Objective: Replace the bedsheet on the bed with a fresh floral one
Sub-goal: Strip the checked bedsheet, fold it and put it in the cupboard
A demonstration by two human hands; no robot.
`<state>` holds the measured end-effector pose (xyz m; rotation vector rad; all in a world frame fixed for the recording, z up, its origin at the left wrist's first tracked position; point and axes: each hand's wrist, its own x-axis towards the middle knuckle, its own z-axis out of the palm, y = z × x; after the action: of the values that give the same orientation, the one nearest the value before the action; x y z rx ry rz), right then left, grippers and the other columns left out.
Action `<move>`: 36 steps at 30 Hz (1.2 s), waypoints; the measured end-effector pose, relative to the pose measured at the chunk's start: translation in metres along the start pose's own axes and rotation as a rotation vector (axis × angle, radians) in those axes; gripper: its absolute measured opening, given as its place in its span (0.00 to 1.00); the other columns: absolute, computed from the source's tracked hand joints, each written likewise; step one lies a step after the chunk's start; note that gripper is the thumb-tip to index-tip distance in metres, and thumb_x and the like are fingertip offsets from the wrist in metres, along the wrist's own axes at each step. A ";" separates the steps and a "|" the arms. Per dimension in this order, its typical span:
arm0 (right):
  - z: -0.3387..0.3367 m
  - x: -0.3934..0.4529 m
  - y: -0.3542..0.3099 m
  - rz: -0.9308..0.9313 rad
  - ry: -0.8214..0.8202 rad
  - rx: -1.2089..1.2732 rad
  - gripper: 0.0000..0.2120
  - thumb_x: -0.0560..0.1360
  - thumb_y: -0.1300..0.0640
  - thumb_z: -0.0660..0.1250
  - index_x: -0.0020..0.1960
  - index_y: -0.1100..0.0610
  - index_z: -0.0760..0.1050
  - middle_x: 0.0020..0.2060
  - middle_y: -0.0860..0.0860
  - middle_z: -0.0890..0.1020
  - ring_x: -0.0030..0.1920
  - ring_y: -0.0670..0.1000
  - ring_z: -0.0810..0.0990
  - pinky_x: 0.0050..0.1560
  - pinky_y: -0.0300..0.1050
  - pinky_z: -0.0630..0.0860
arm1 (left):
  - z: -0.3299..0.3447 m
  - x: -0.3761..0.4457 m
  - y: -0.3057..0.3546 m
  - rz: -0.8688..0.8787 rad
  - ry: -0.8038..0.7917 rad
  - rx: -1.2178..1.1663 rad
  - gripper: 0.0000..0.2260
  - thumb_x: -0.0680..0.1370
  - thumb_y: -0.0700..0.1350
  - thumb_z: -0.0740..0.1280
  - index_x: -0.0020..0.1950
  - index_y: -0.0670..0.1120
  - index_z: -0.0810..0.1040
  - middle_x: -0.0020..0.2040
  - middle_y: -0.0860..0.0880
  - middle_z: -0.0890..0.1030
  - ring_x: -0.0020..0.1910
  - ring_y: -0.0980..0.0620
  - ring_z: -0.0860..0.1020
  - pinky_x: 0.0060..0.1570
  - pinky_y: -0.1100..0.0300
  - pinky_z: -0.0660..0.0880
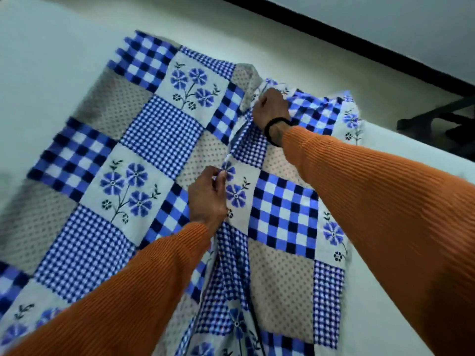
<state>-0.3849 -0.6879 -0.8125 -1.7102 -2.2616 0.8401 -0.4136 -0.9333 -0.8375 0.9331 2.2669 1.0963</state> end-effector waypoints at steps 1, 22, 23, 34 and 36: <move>0.002 -0.003 0.000 0.009 0.008 0.009 0.04 0.81 0.60 0.59 0.48 0.58 0.68 0.43 0.55 0.74 0.41 0.53 0.72 0.40 0.49 0.67 | -0.002 0.001 -0.005 -0.015 -0.035 0.005 0.11 0.86 0.51 0.61 0.53 0.46 0.79 0.35 0.51 0.78 0.30 0.54 0.73 0.28 0.64 0.67; 0.035 -0.567 0.091 0.560 -0.018 -0.108 0.18 0.73 0.49 0.75 0.57 0.52 0.72 0.54 0.56 0.73 0.57 0.60 0.73 0.56 0.57 0.75 | -0.048 -0.168 -0.026 -0.690 -0.901 -0.269 0.10 0.78 0.47 0.75 0.50 0.43 0.77 0.41 0.45 0.80 0.36 0.47 0.80 0.37 0.55 0.80; 0.035 -0.579 0.092 0.621 -0.005 -0.123 0.20 0.71 0.48 0.75 0.57 0.53 0.72 0.54 0.56 0.74 0.57 0.61 0.73 0.57 0.57 0.75 | -0.048 -0.185 -0.025 -0.701 -0.920 -0.271 0.08 0.78 0.45 0.74 0.49 0.43 0.77 0.37 0.46 0.80 0.32 0.50 0.79 0.33 0.57 0.80; 0.039 -0.645 0.053 0.510 0.189 -0.102 0.09 0.76 0.52 0.66 0.52 0.56 0.74 0.48 0.55 0.78 0.50 0.58 0.76 0.51 0.55 0.75 | -0.088 -0.241 -0.023 -0.430 -0.552 -0.059 0.16 0.74 0.60 0.72 0.35 0.49 0.82 0.37 0.46 0.86 0.39 0.43 0.85 0.45 0.41 0.83; 0.043 -0.665 0.030 0.429 0.191 -0.021 0.07 0.78 0.53 0.66 0.52 0.56 0.73 0.46 0.53 0.78 0.46 0.57 0.77 0.46 0.54 0.77 | -0.111 -0.242 -0.022 -0.379 -0.531 -0.048 0.15 0.78 0.56 0.71 0.35 0.50 0.81 0.34 0.47 0.83 0.34 0.46 0.82 0.41 0.45 0.83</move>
<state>-0.1676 -1.3148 -0.7401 -2.2213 -1.8152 0.6890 -0.3308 -1.1771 -0.7658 0.6402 1.8616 0.6393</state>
